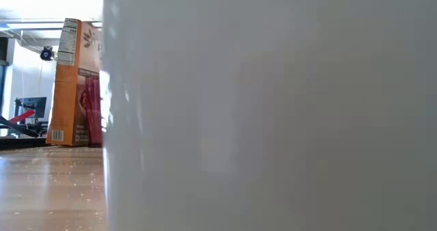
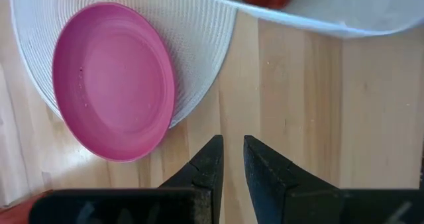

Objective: Arrange a breakfast setting
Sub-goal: Move the white bin to the bottom right of the table

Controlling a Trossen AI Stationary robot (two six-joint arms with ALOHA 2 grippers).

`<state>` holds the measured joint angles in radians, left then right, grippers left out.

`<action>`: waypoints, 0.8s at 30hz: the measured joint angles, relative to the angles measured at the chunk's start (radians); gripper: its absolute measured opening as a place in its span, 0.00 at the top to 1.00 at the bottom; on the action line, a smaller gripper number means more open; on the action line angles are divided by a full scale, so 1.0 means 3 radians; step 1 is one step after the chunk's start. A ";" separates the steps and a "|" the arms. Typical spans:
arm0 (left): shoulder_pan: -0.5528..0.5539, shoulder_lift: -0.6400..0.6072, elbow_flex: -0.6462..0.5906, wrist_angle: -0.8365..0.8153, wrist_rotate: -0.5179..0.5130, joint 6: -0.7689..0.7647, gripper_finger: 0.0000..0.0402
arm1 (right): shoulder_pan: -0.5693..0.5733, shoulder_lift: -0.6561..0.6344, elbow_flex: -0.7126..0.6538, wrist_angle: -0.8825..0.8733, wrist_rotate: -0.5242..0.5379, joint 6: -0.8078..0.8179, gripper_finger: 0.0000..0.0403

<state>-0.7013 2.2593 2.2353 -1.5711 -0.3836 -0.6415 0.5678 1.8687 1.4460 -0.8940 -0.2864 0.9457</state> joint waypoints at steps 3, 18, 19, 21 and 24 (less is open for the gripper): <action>0.0001 -0.0004 0.0000 0.0000 -0.0019 0.0000 0.89 | 0.0052 0.0000 0.0000 -0.0102 -0.0043 0.0056 0.98; 0.0020 -0.0010 0.0000 0.0000 -0.0214 0.0102 0.89 | 0.0501 -0.0061 -0.0001 -0.1077 -0.0533 0.0888 0.98; 0.0021 -0.0010 0.0000 0.0000 -0.0215 0.0112 0.89 | 0.0546 -0.0066 -0.0001 -0.1078 -0.0559 0.0974 0.98; 0.0025 -0.0010 0.0000 0.0000 -0.0233 0.0130 0.89 | 0.0629 -0.0087 -0.0001 -0.1078 -0.0607 0.1168 0.98; 0.0025 -0.0014 0.0000 0.0000 -0.0252 0.0187 0.89 | 0.0756 -0.0137 -0.0001 -0.1081 -0.0643 0.1501 0.98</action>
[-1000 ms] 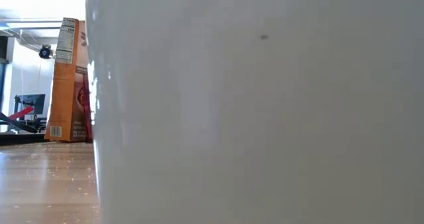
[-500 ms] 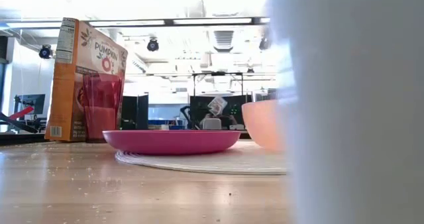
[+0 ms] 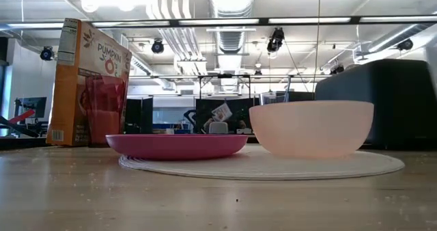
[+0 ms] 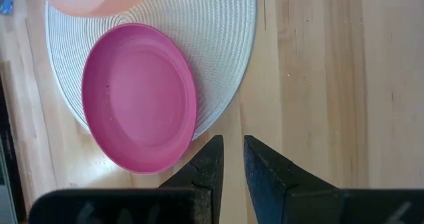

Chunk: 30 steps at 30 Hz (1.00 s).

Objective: Arrange a breakfast setting
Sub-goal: Move the white bin to the bottom right of the table

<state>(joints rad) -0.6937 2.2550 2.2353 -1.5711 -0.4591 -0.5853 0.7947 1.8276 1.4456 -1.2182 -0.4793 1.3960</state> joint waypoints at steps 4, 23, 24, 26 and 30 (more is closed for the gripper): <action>0.0001 -0.0022 0.0000 0.0000 -0.0026 0.0055 0.89 | 0.0155 -0.0077 0.0000 -0.0022 0.0003 0.0468 0.98; 0.0000 -0.0046 -0.0019 -0.0001 -0.0165 0.0195 0.89 | 0.0471 -0.0203 -0.0263 -0.0330 -0.0032 0.1423 0.98; 0.0000 -0.0049 -0.0019 0.0000 -0.0176 0.0208 0.89 | 0.0481 -0.0223 -0.0309 -0.0315 -0.0058 0.1455 0.98; 0.0000 -0.0051 -0.0019 0.0000 -0.0186 0.0236 0.89 | 0.0500 -0.0287 -0.0417 -0.0221 -0.0095 0.1526 0.98; 0.0005 -0.0061 -0.0020 0.0001 -0.0191 0.0278 0.89 | 0.0513 -0.0419 -0.0607 0.0061 -0.0100 0.1658 0.98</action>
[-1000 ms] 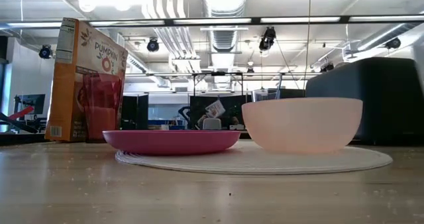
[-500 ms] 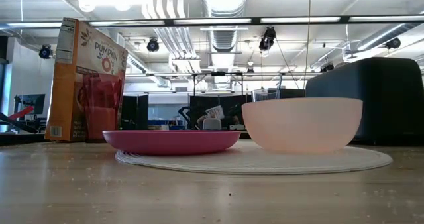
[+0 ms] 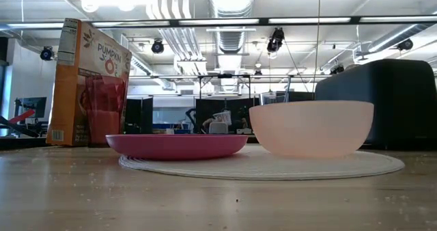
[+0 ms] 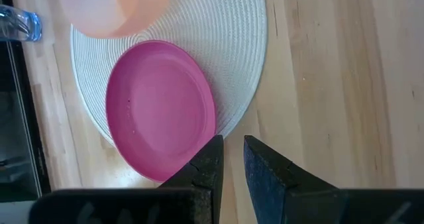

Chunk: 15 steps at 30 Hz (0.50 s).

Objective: Arrange a breakfast setting
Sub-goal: Move the white bin to the bottom right of the table

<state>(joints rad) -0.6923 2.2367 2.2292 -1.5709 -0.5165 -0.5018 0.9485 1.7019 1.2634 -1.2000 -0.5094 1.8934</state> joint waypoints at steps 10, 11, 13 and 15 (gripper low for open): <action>0.0011 -0.0094 -0.0163 -0.0001 -0.0091 0.0020 0.89 | 0.0119 -0.0348 -0.0521 0.0835 0.0041 0.0560 0.98; 0.0011 -0.0115 -0.0197 -0.0001 -0.0091 0.0008 0.89 | 0.0138 -0.0381 -0.0573 0.0915 0.0043 0.0642 0.98; 0.0011 -0.0160 -0.0264 -0.0002 -0.0091 -0.0023 0.89 | 0.0161 -0.0444 -0.0641 0.1008 0.0041 0.0748 0.98; 0.0011 -0.0191 -0.0315 0.0001 -0.0091 -0.0053 0.89 | 0.0177 -0.0488 -0.0657 0.1024 0.0053 0.0809 0.97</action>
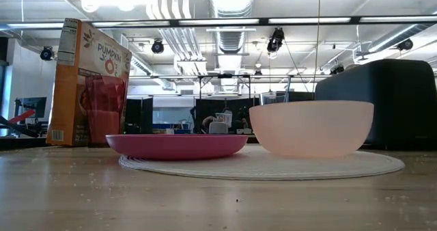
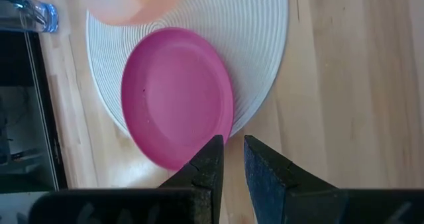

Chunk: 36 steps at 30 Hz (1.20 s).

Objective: Arrange a breakfast setting
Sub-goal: Move the white bin to the bottom right of the table

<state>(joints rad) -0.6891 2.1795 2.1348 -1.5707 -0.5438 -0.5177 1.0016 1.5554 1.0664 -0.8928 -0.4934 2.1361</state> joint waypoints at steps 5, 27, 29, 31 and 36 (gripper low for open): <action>0.0000 -0.0011 -0.0037 -0.0002 0.0002 -0.0071 0.89 | 0.0008 -0.0156 0.0077 0.0011 -0.0046 0.0033 0.93; 0.0017 -0.0012 -0.0012 -0.0001 -0.0055 -0.0356 0.89 | -0.0258 -0.0401 0.0079 -0.1099 0.0362 -0.2245 0.69; 0.0031 -0.0017 -0.0012 0.0000 -0.0079 -0.0386 0.89 | -0.0312 -0.0404 0.0079 -0.1181 0.0568 -0.2508 0.68; 0.0049 -0.0025 -0.0010 -0.0001 -0.0079 -0.0404 0.89 | -0.0381 -0.0404 0.0079 -0.1168 0.0761 -0.2744 0.67; 0.0103 -0.0034 0.0065 -0.0001 -0.0085 -0.0403 0.89 | -0.0539 -0.0403 0.0079 -0.1170 0.1046 -0.3306 0.67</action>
<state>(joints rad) -0.6582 2.1693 2.1542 -1.5710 -0.5694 -0.6387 0.8397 1.4345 1.0901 -1.2439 -0.1797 1.1443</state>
